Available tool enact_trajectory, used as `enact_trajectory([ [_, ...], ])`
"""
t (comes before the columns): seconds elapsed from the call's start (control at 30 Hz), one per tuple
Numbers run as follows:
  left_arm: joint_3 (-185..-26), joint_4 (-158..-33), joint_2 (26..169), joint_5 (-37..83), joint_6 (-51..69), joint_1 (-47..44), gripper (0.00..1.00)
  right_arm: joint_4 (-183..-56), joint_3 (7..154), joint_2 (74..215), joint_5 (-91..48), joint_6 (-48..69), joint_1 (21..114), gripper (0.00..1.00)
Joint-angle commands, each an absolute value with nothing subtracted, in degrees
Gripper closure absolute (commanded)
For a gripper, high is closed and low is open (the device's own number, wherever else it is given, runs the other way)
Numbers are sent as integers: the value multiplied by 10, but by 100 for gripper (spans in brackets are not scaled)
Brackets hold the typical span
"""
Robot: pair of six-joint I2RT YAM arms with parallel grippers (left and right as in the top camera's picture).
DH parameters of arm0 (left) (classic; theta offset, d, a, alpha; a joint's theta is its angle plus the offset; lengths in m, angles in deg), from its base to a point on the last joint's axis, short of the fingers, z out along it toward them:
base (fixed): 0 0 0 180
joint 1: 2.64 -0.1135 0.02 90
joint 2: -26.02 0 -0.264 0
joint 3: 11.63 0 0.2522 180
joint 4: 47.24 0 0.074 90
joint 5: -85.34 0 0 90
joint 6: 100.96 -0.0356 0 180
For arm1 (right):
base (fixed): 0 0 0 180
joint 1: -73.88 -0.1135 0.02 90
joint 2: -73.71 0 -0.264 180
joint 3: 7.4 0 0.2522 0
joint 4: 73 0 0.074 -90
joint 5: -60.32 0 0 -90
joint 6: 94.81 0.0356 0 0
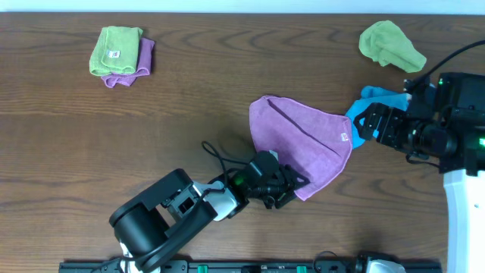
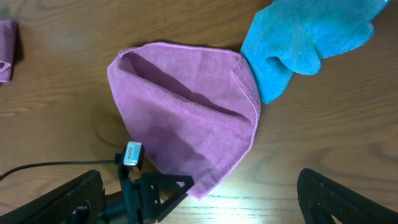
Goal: Fold the cloth
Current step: 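Grasp the purple cloth's left corner with the left gripper, then grasp the purple cloth's right corner with the right gripper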
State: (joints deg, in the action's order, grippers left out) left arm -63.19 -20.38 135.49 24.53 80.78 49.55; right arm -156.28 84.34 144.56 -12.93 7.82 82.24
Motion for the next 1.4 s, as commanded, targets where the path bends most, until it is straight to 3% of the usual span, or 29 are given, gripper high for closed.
enact_trajectory([
  [0.0, -626, -217, 1389, 219, 798, 497, 61, -1564, 843, 1444, -116, 84, 825, 1],
  [0.17, -626, -217, 1392, 227, 758, 495, 94, -1565, 843, 1444, -114, 84, 825, 1],
  [0.33, -627, -217, 1391, 282, 720, 468, 94, -1578, 841, 1444, -113, 82, 825, 1],
  [0.6, -627, -274, 1368, 470, 568, 352, 94, -1549, 748, 1444, -112, 78, 825, 1],
  [0.77, -627, -398, 1326, 529, 442, 296, 94, -1474, 632, 1444, -75, 89, 825, 1],
  [1.1, -627, -793, 1219, 529, 116, 149, 94, -1287, 483, 1445, -7, 191, 797, 5],
  [1.2, -627, -857, 1209, 504, 71, 114, 94, -1228, 458, 1448, -7, 244, 767, 11],
  [1.37, -629, -912, 1207, 467, 26, 82, 94, -1097, 433, 1479, -14, 310, 695, 12],
])
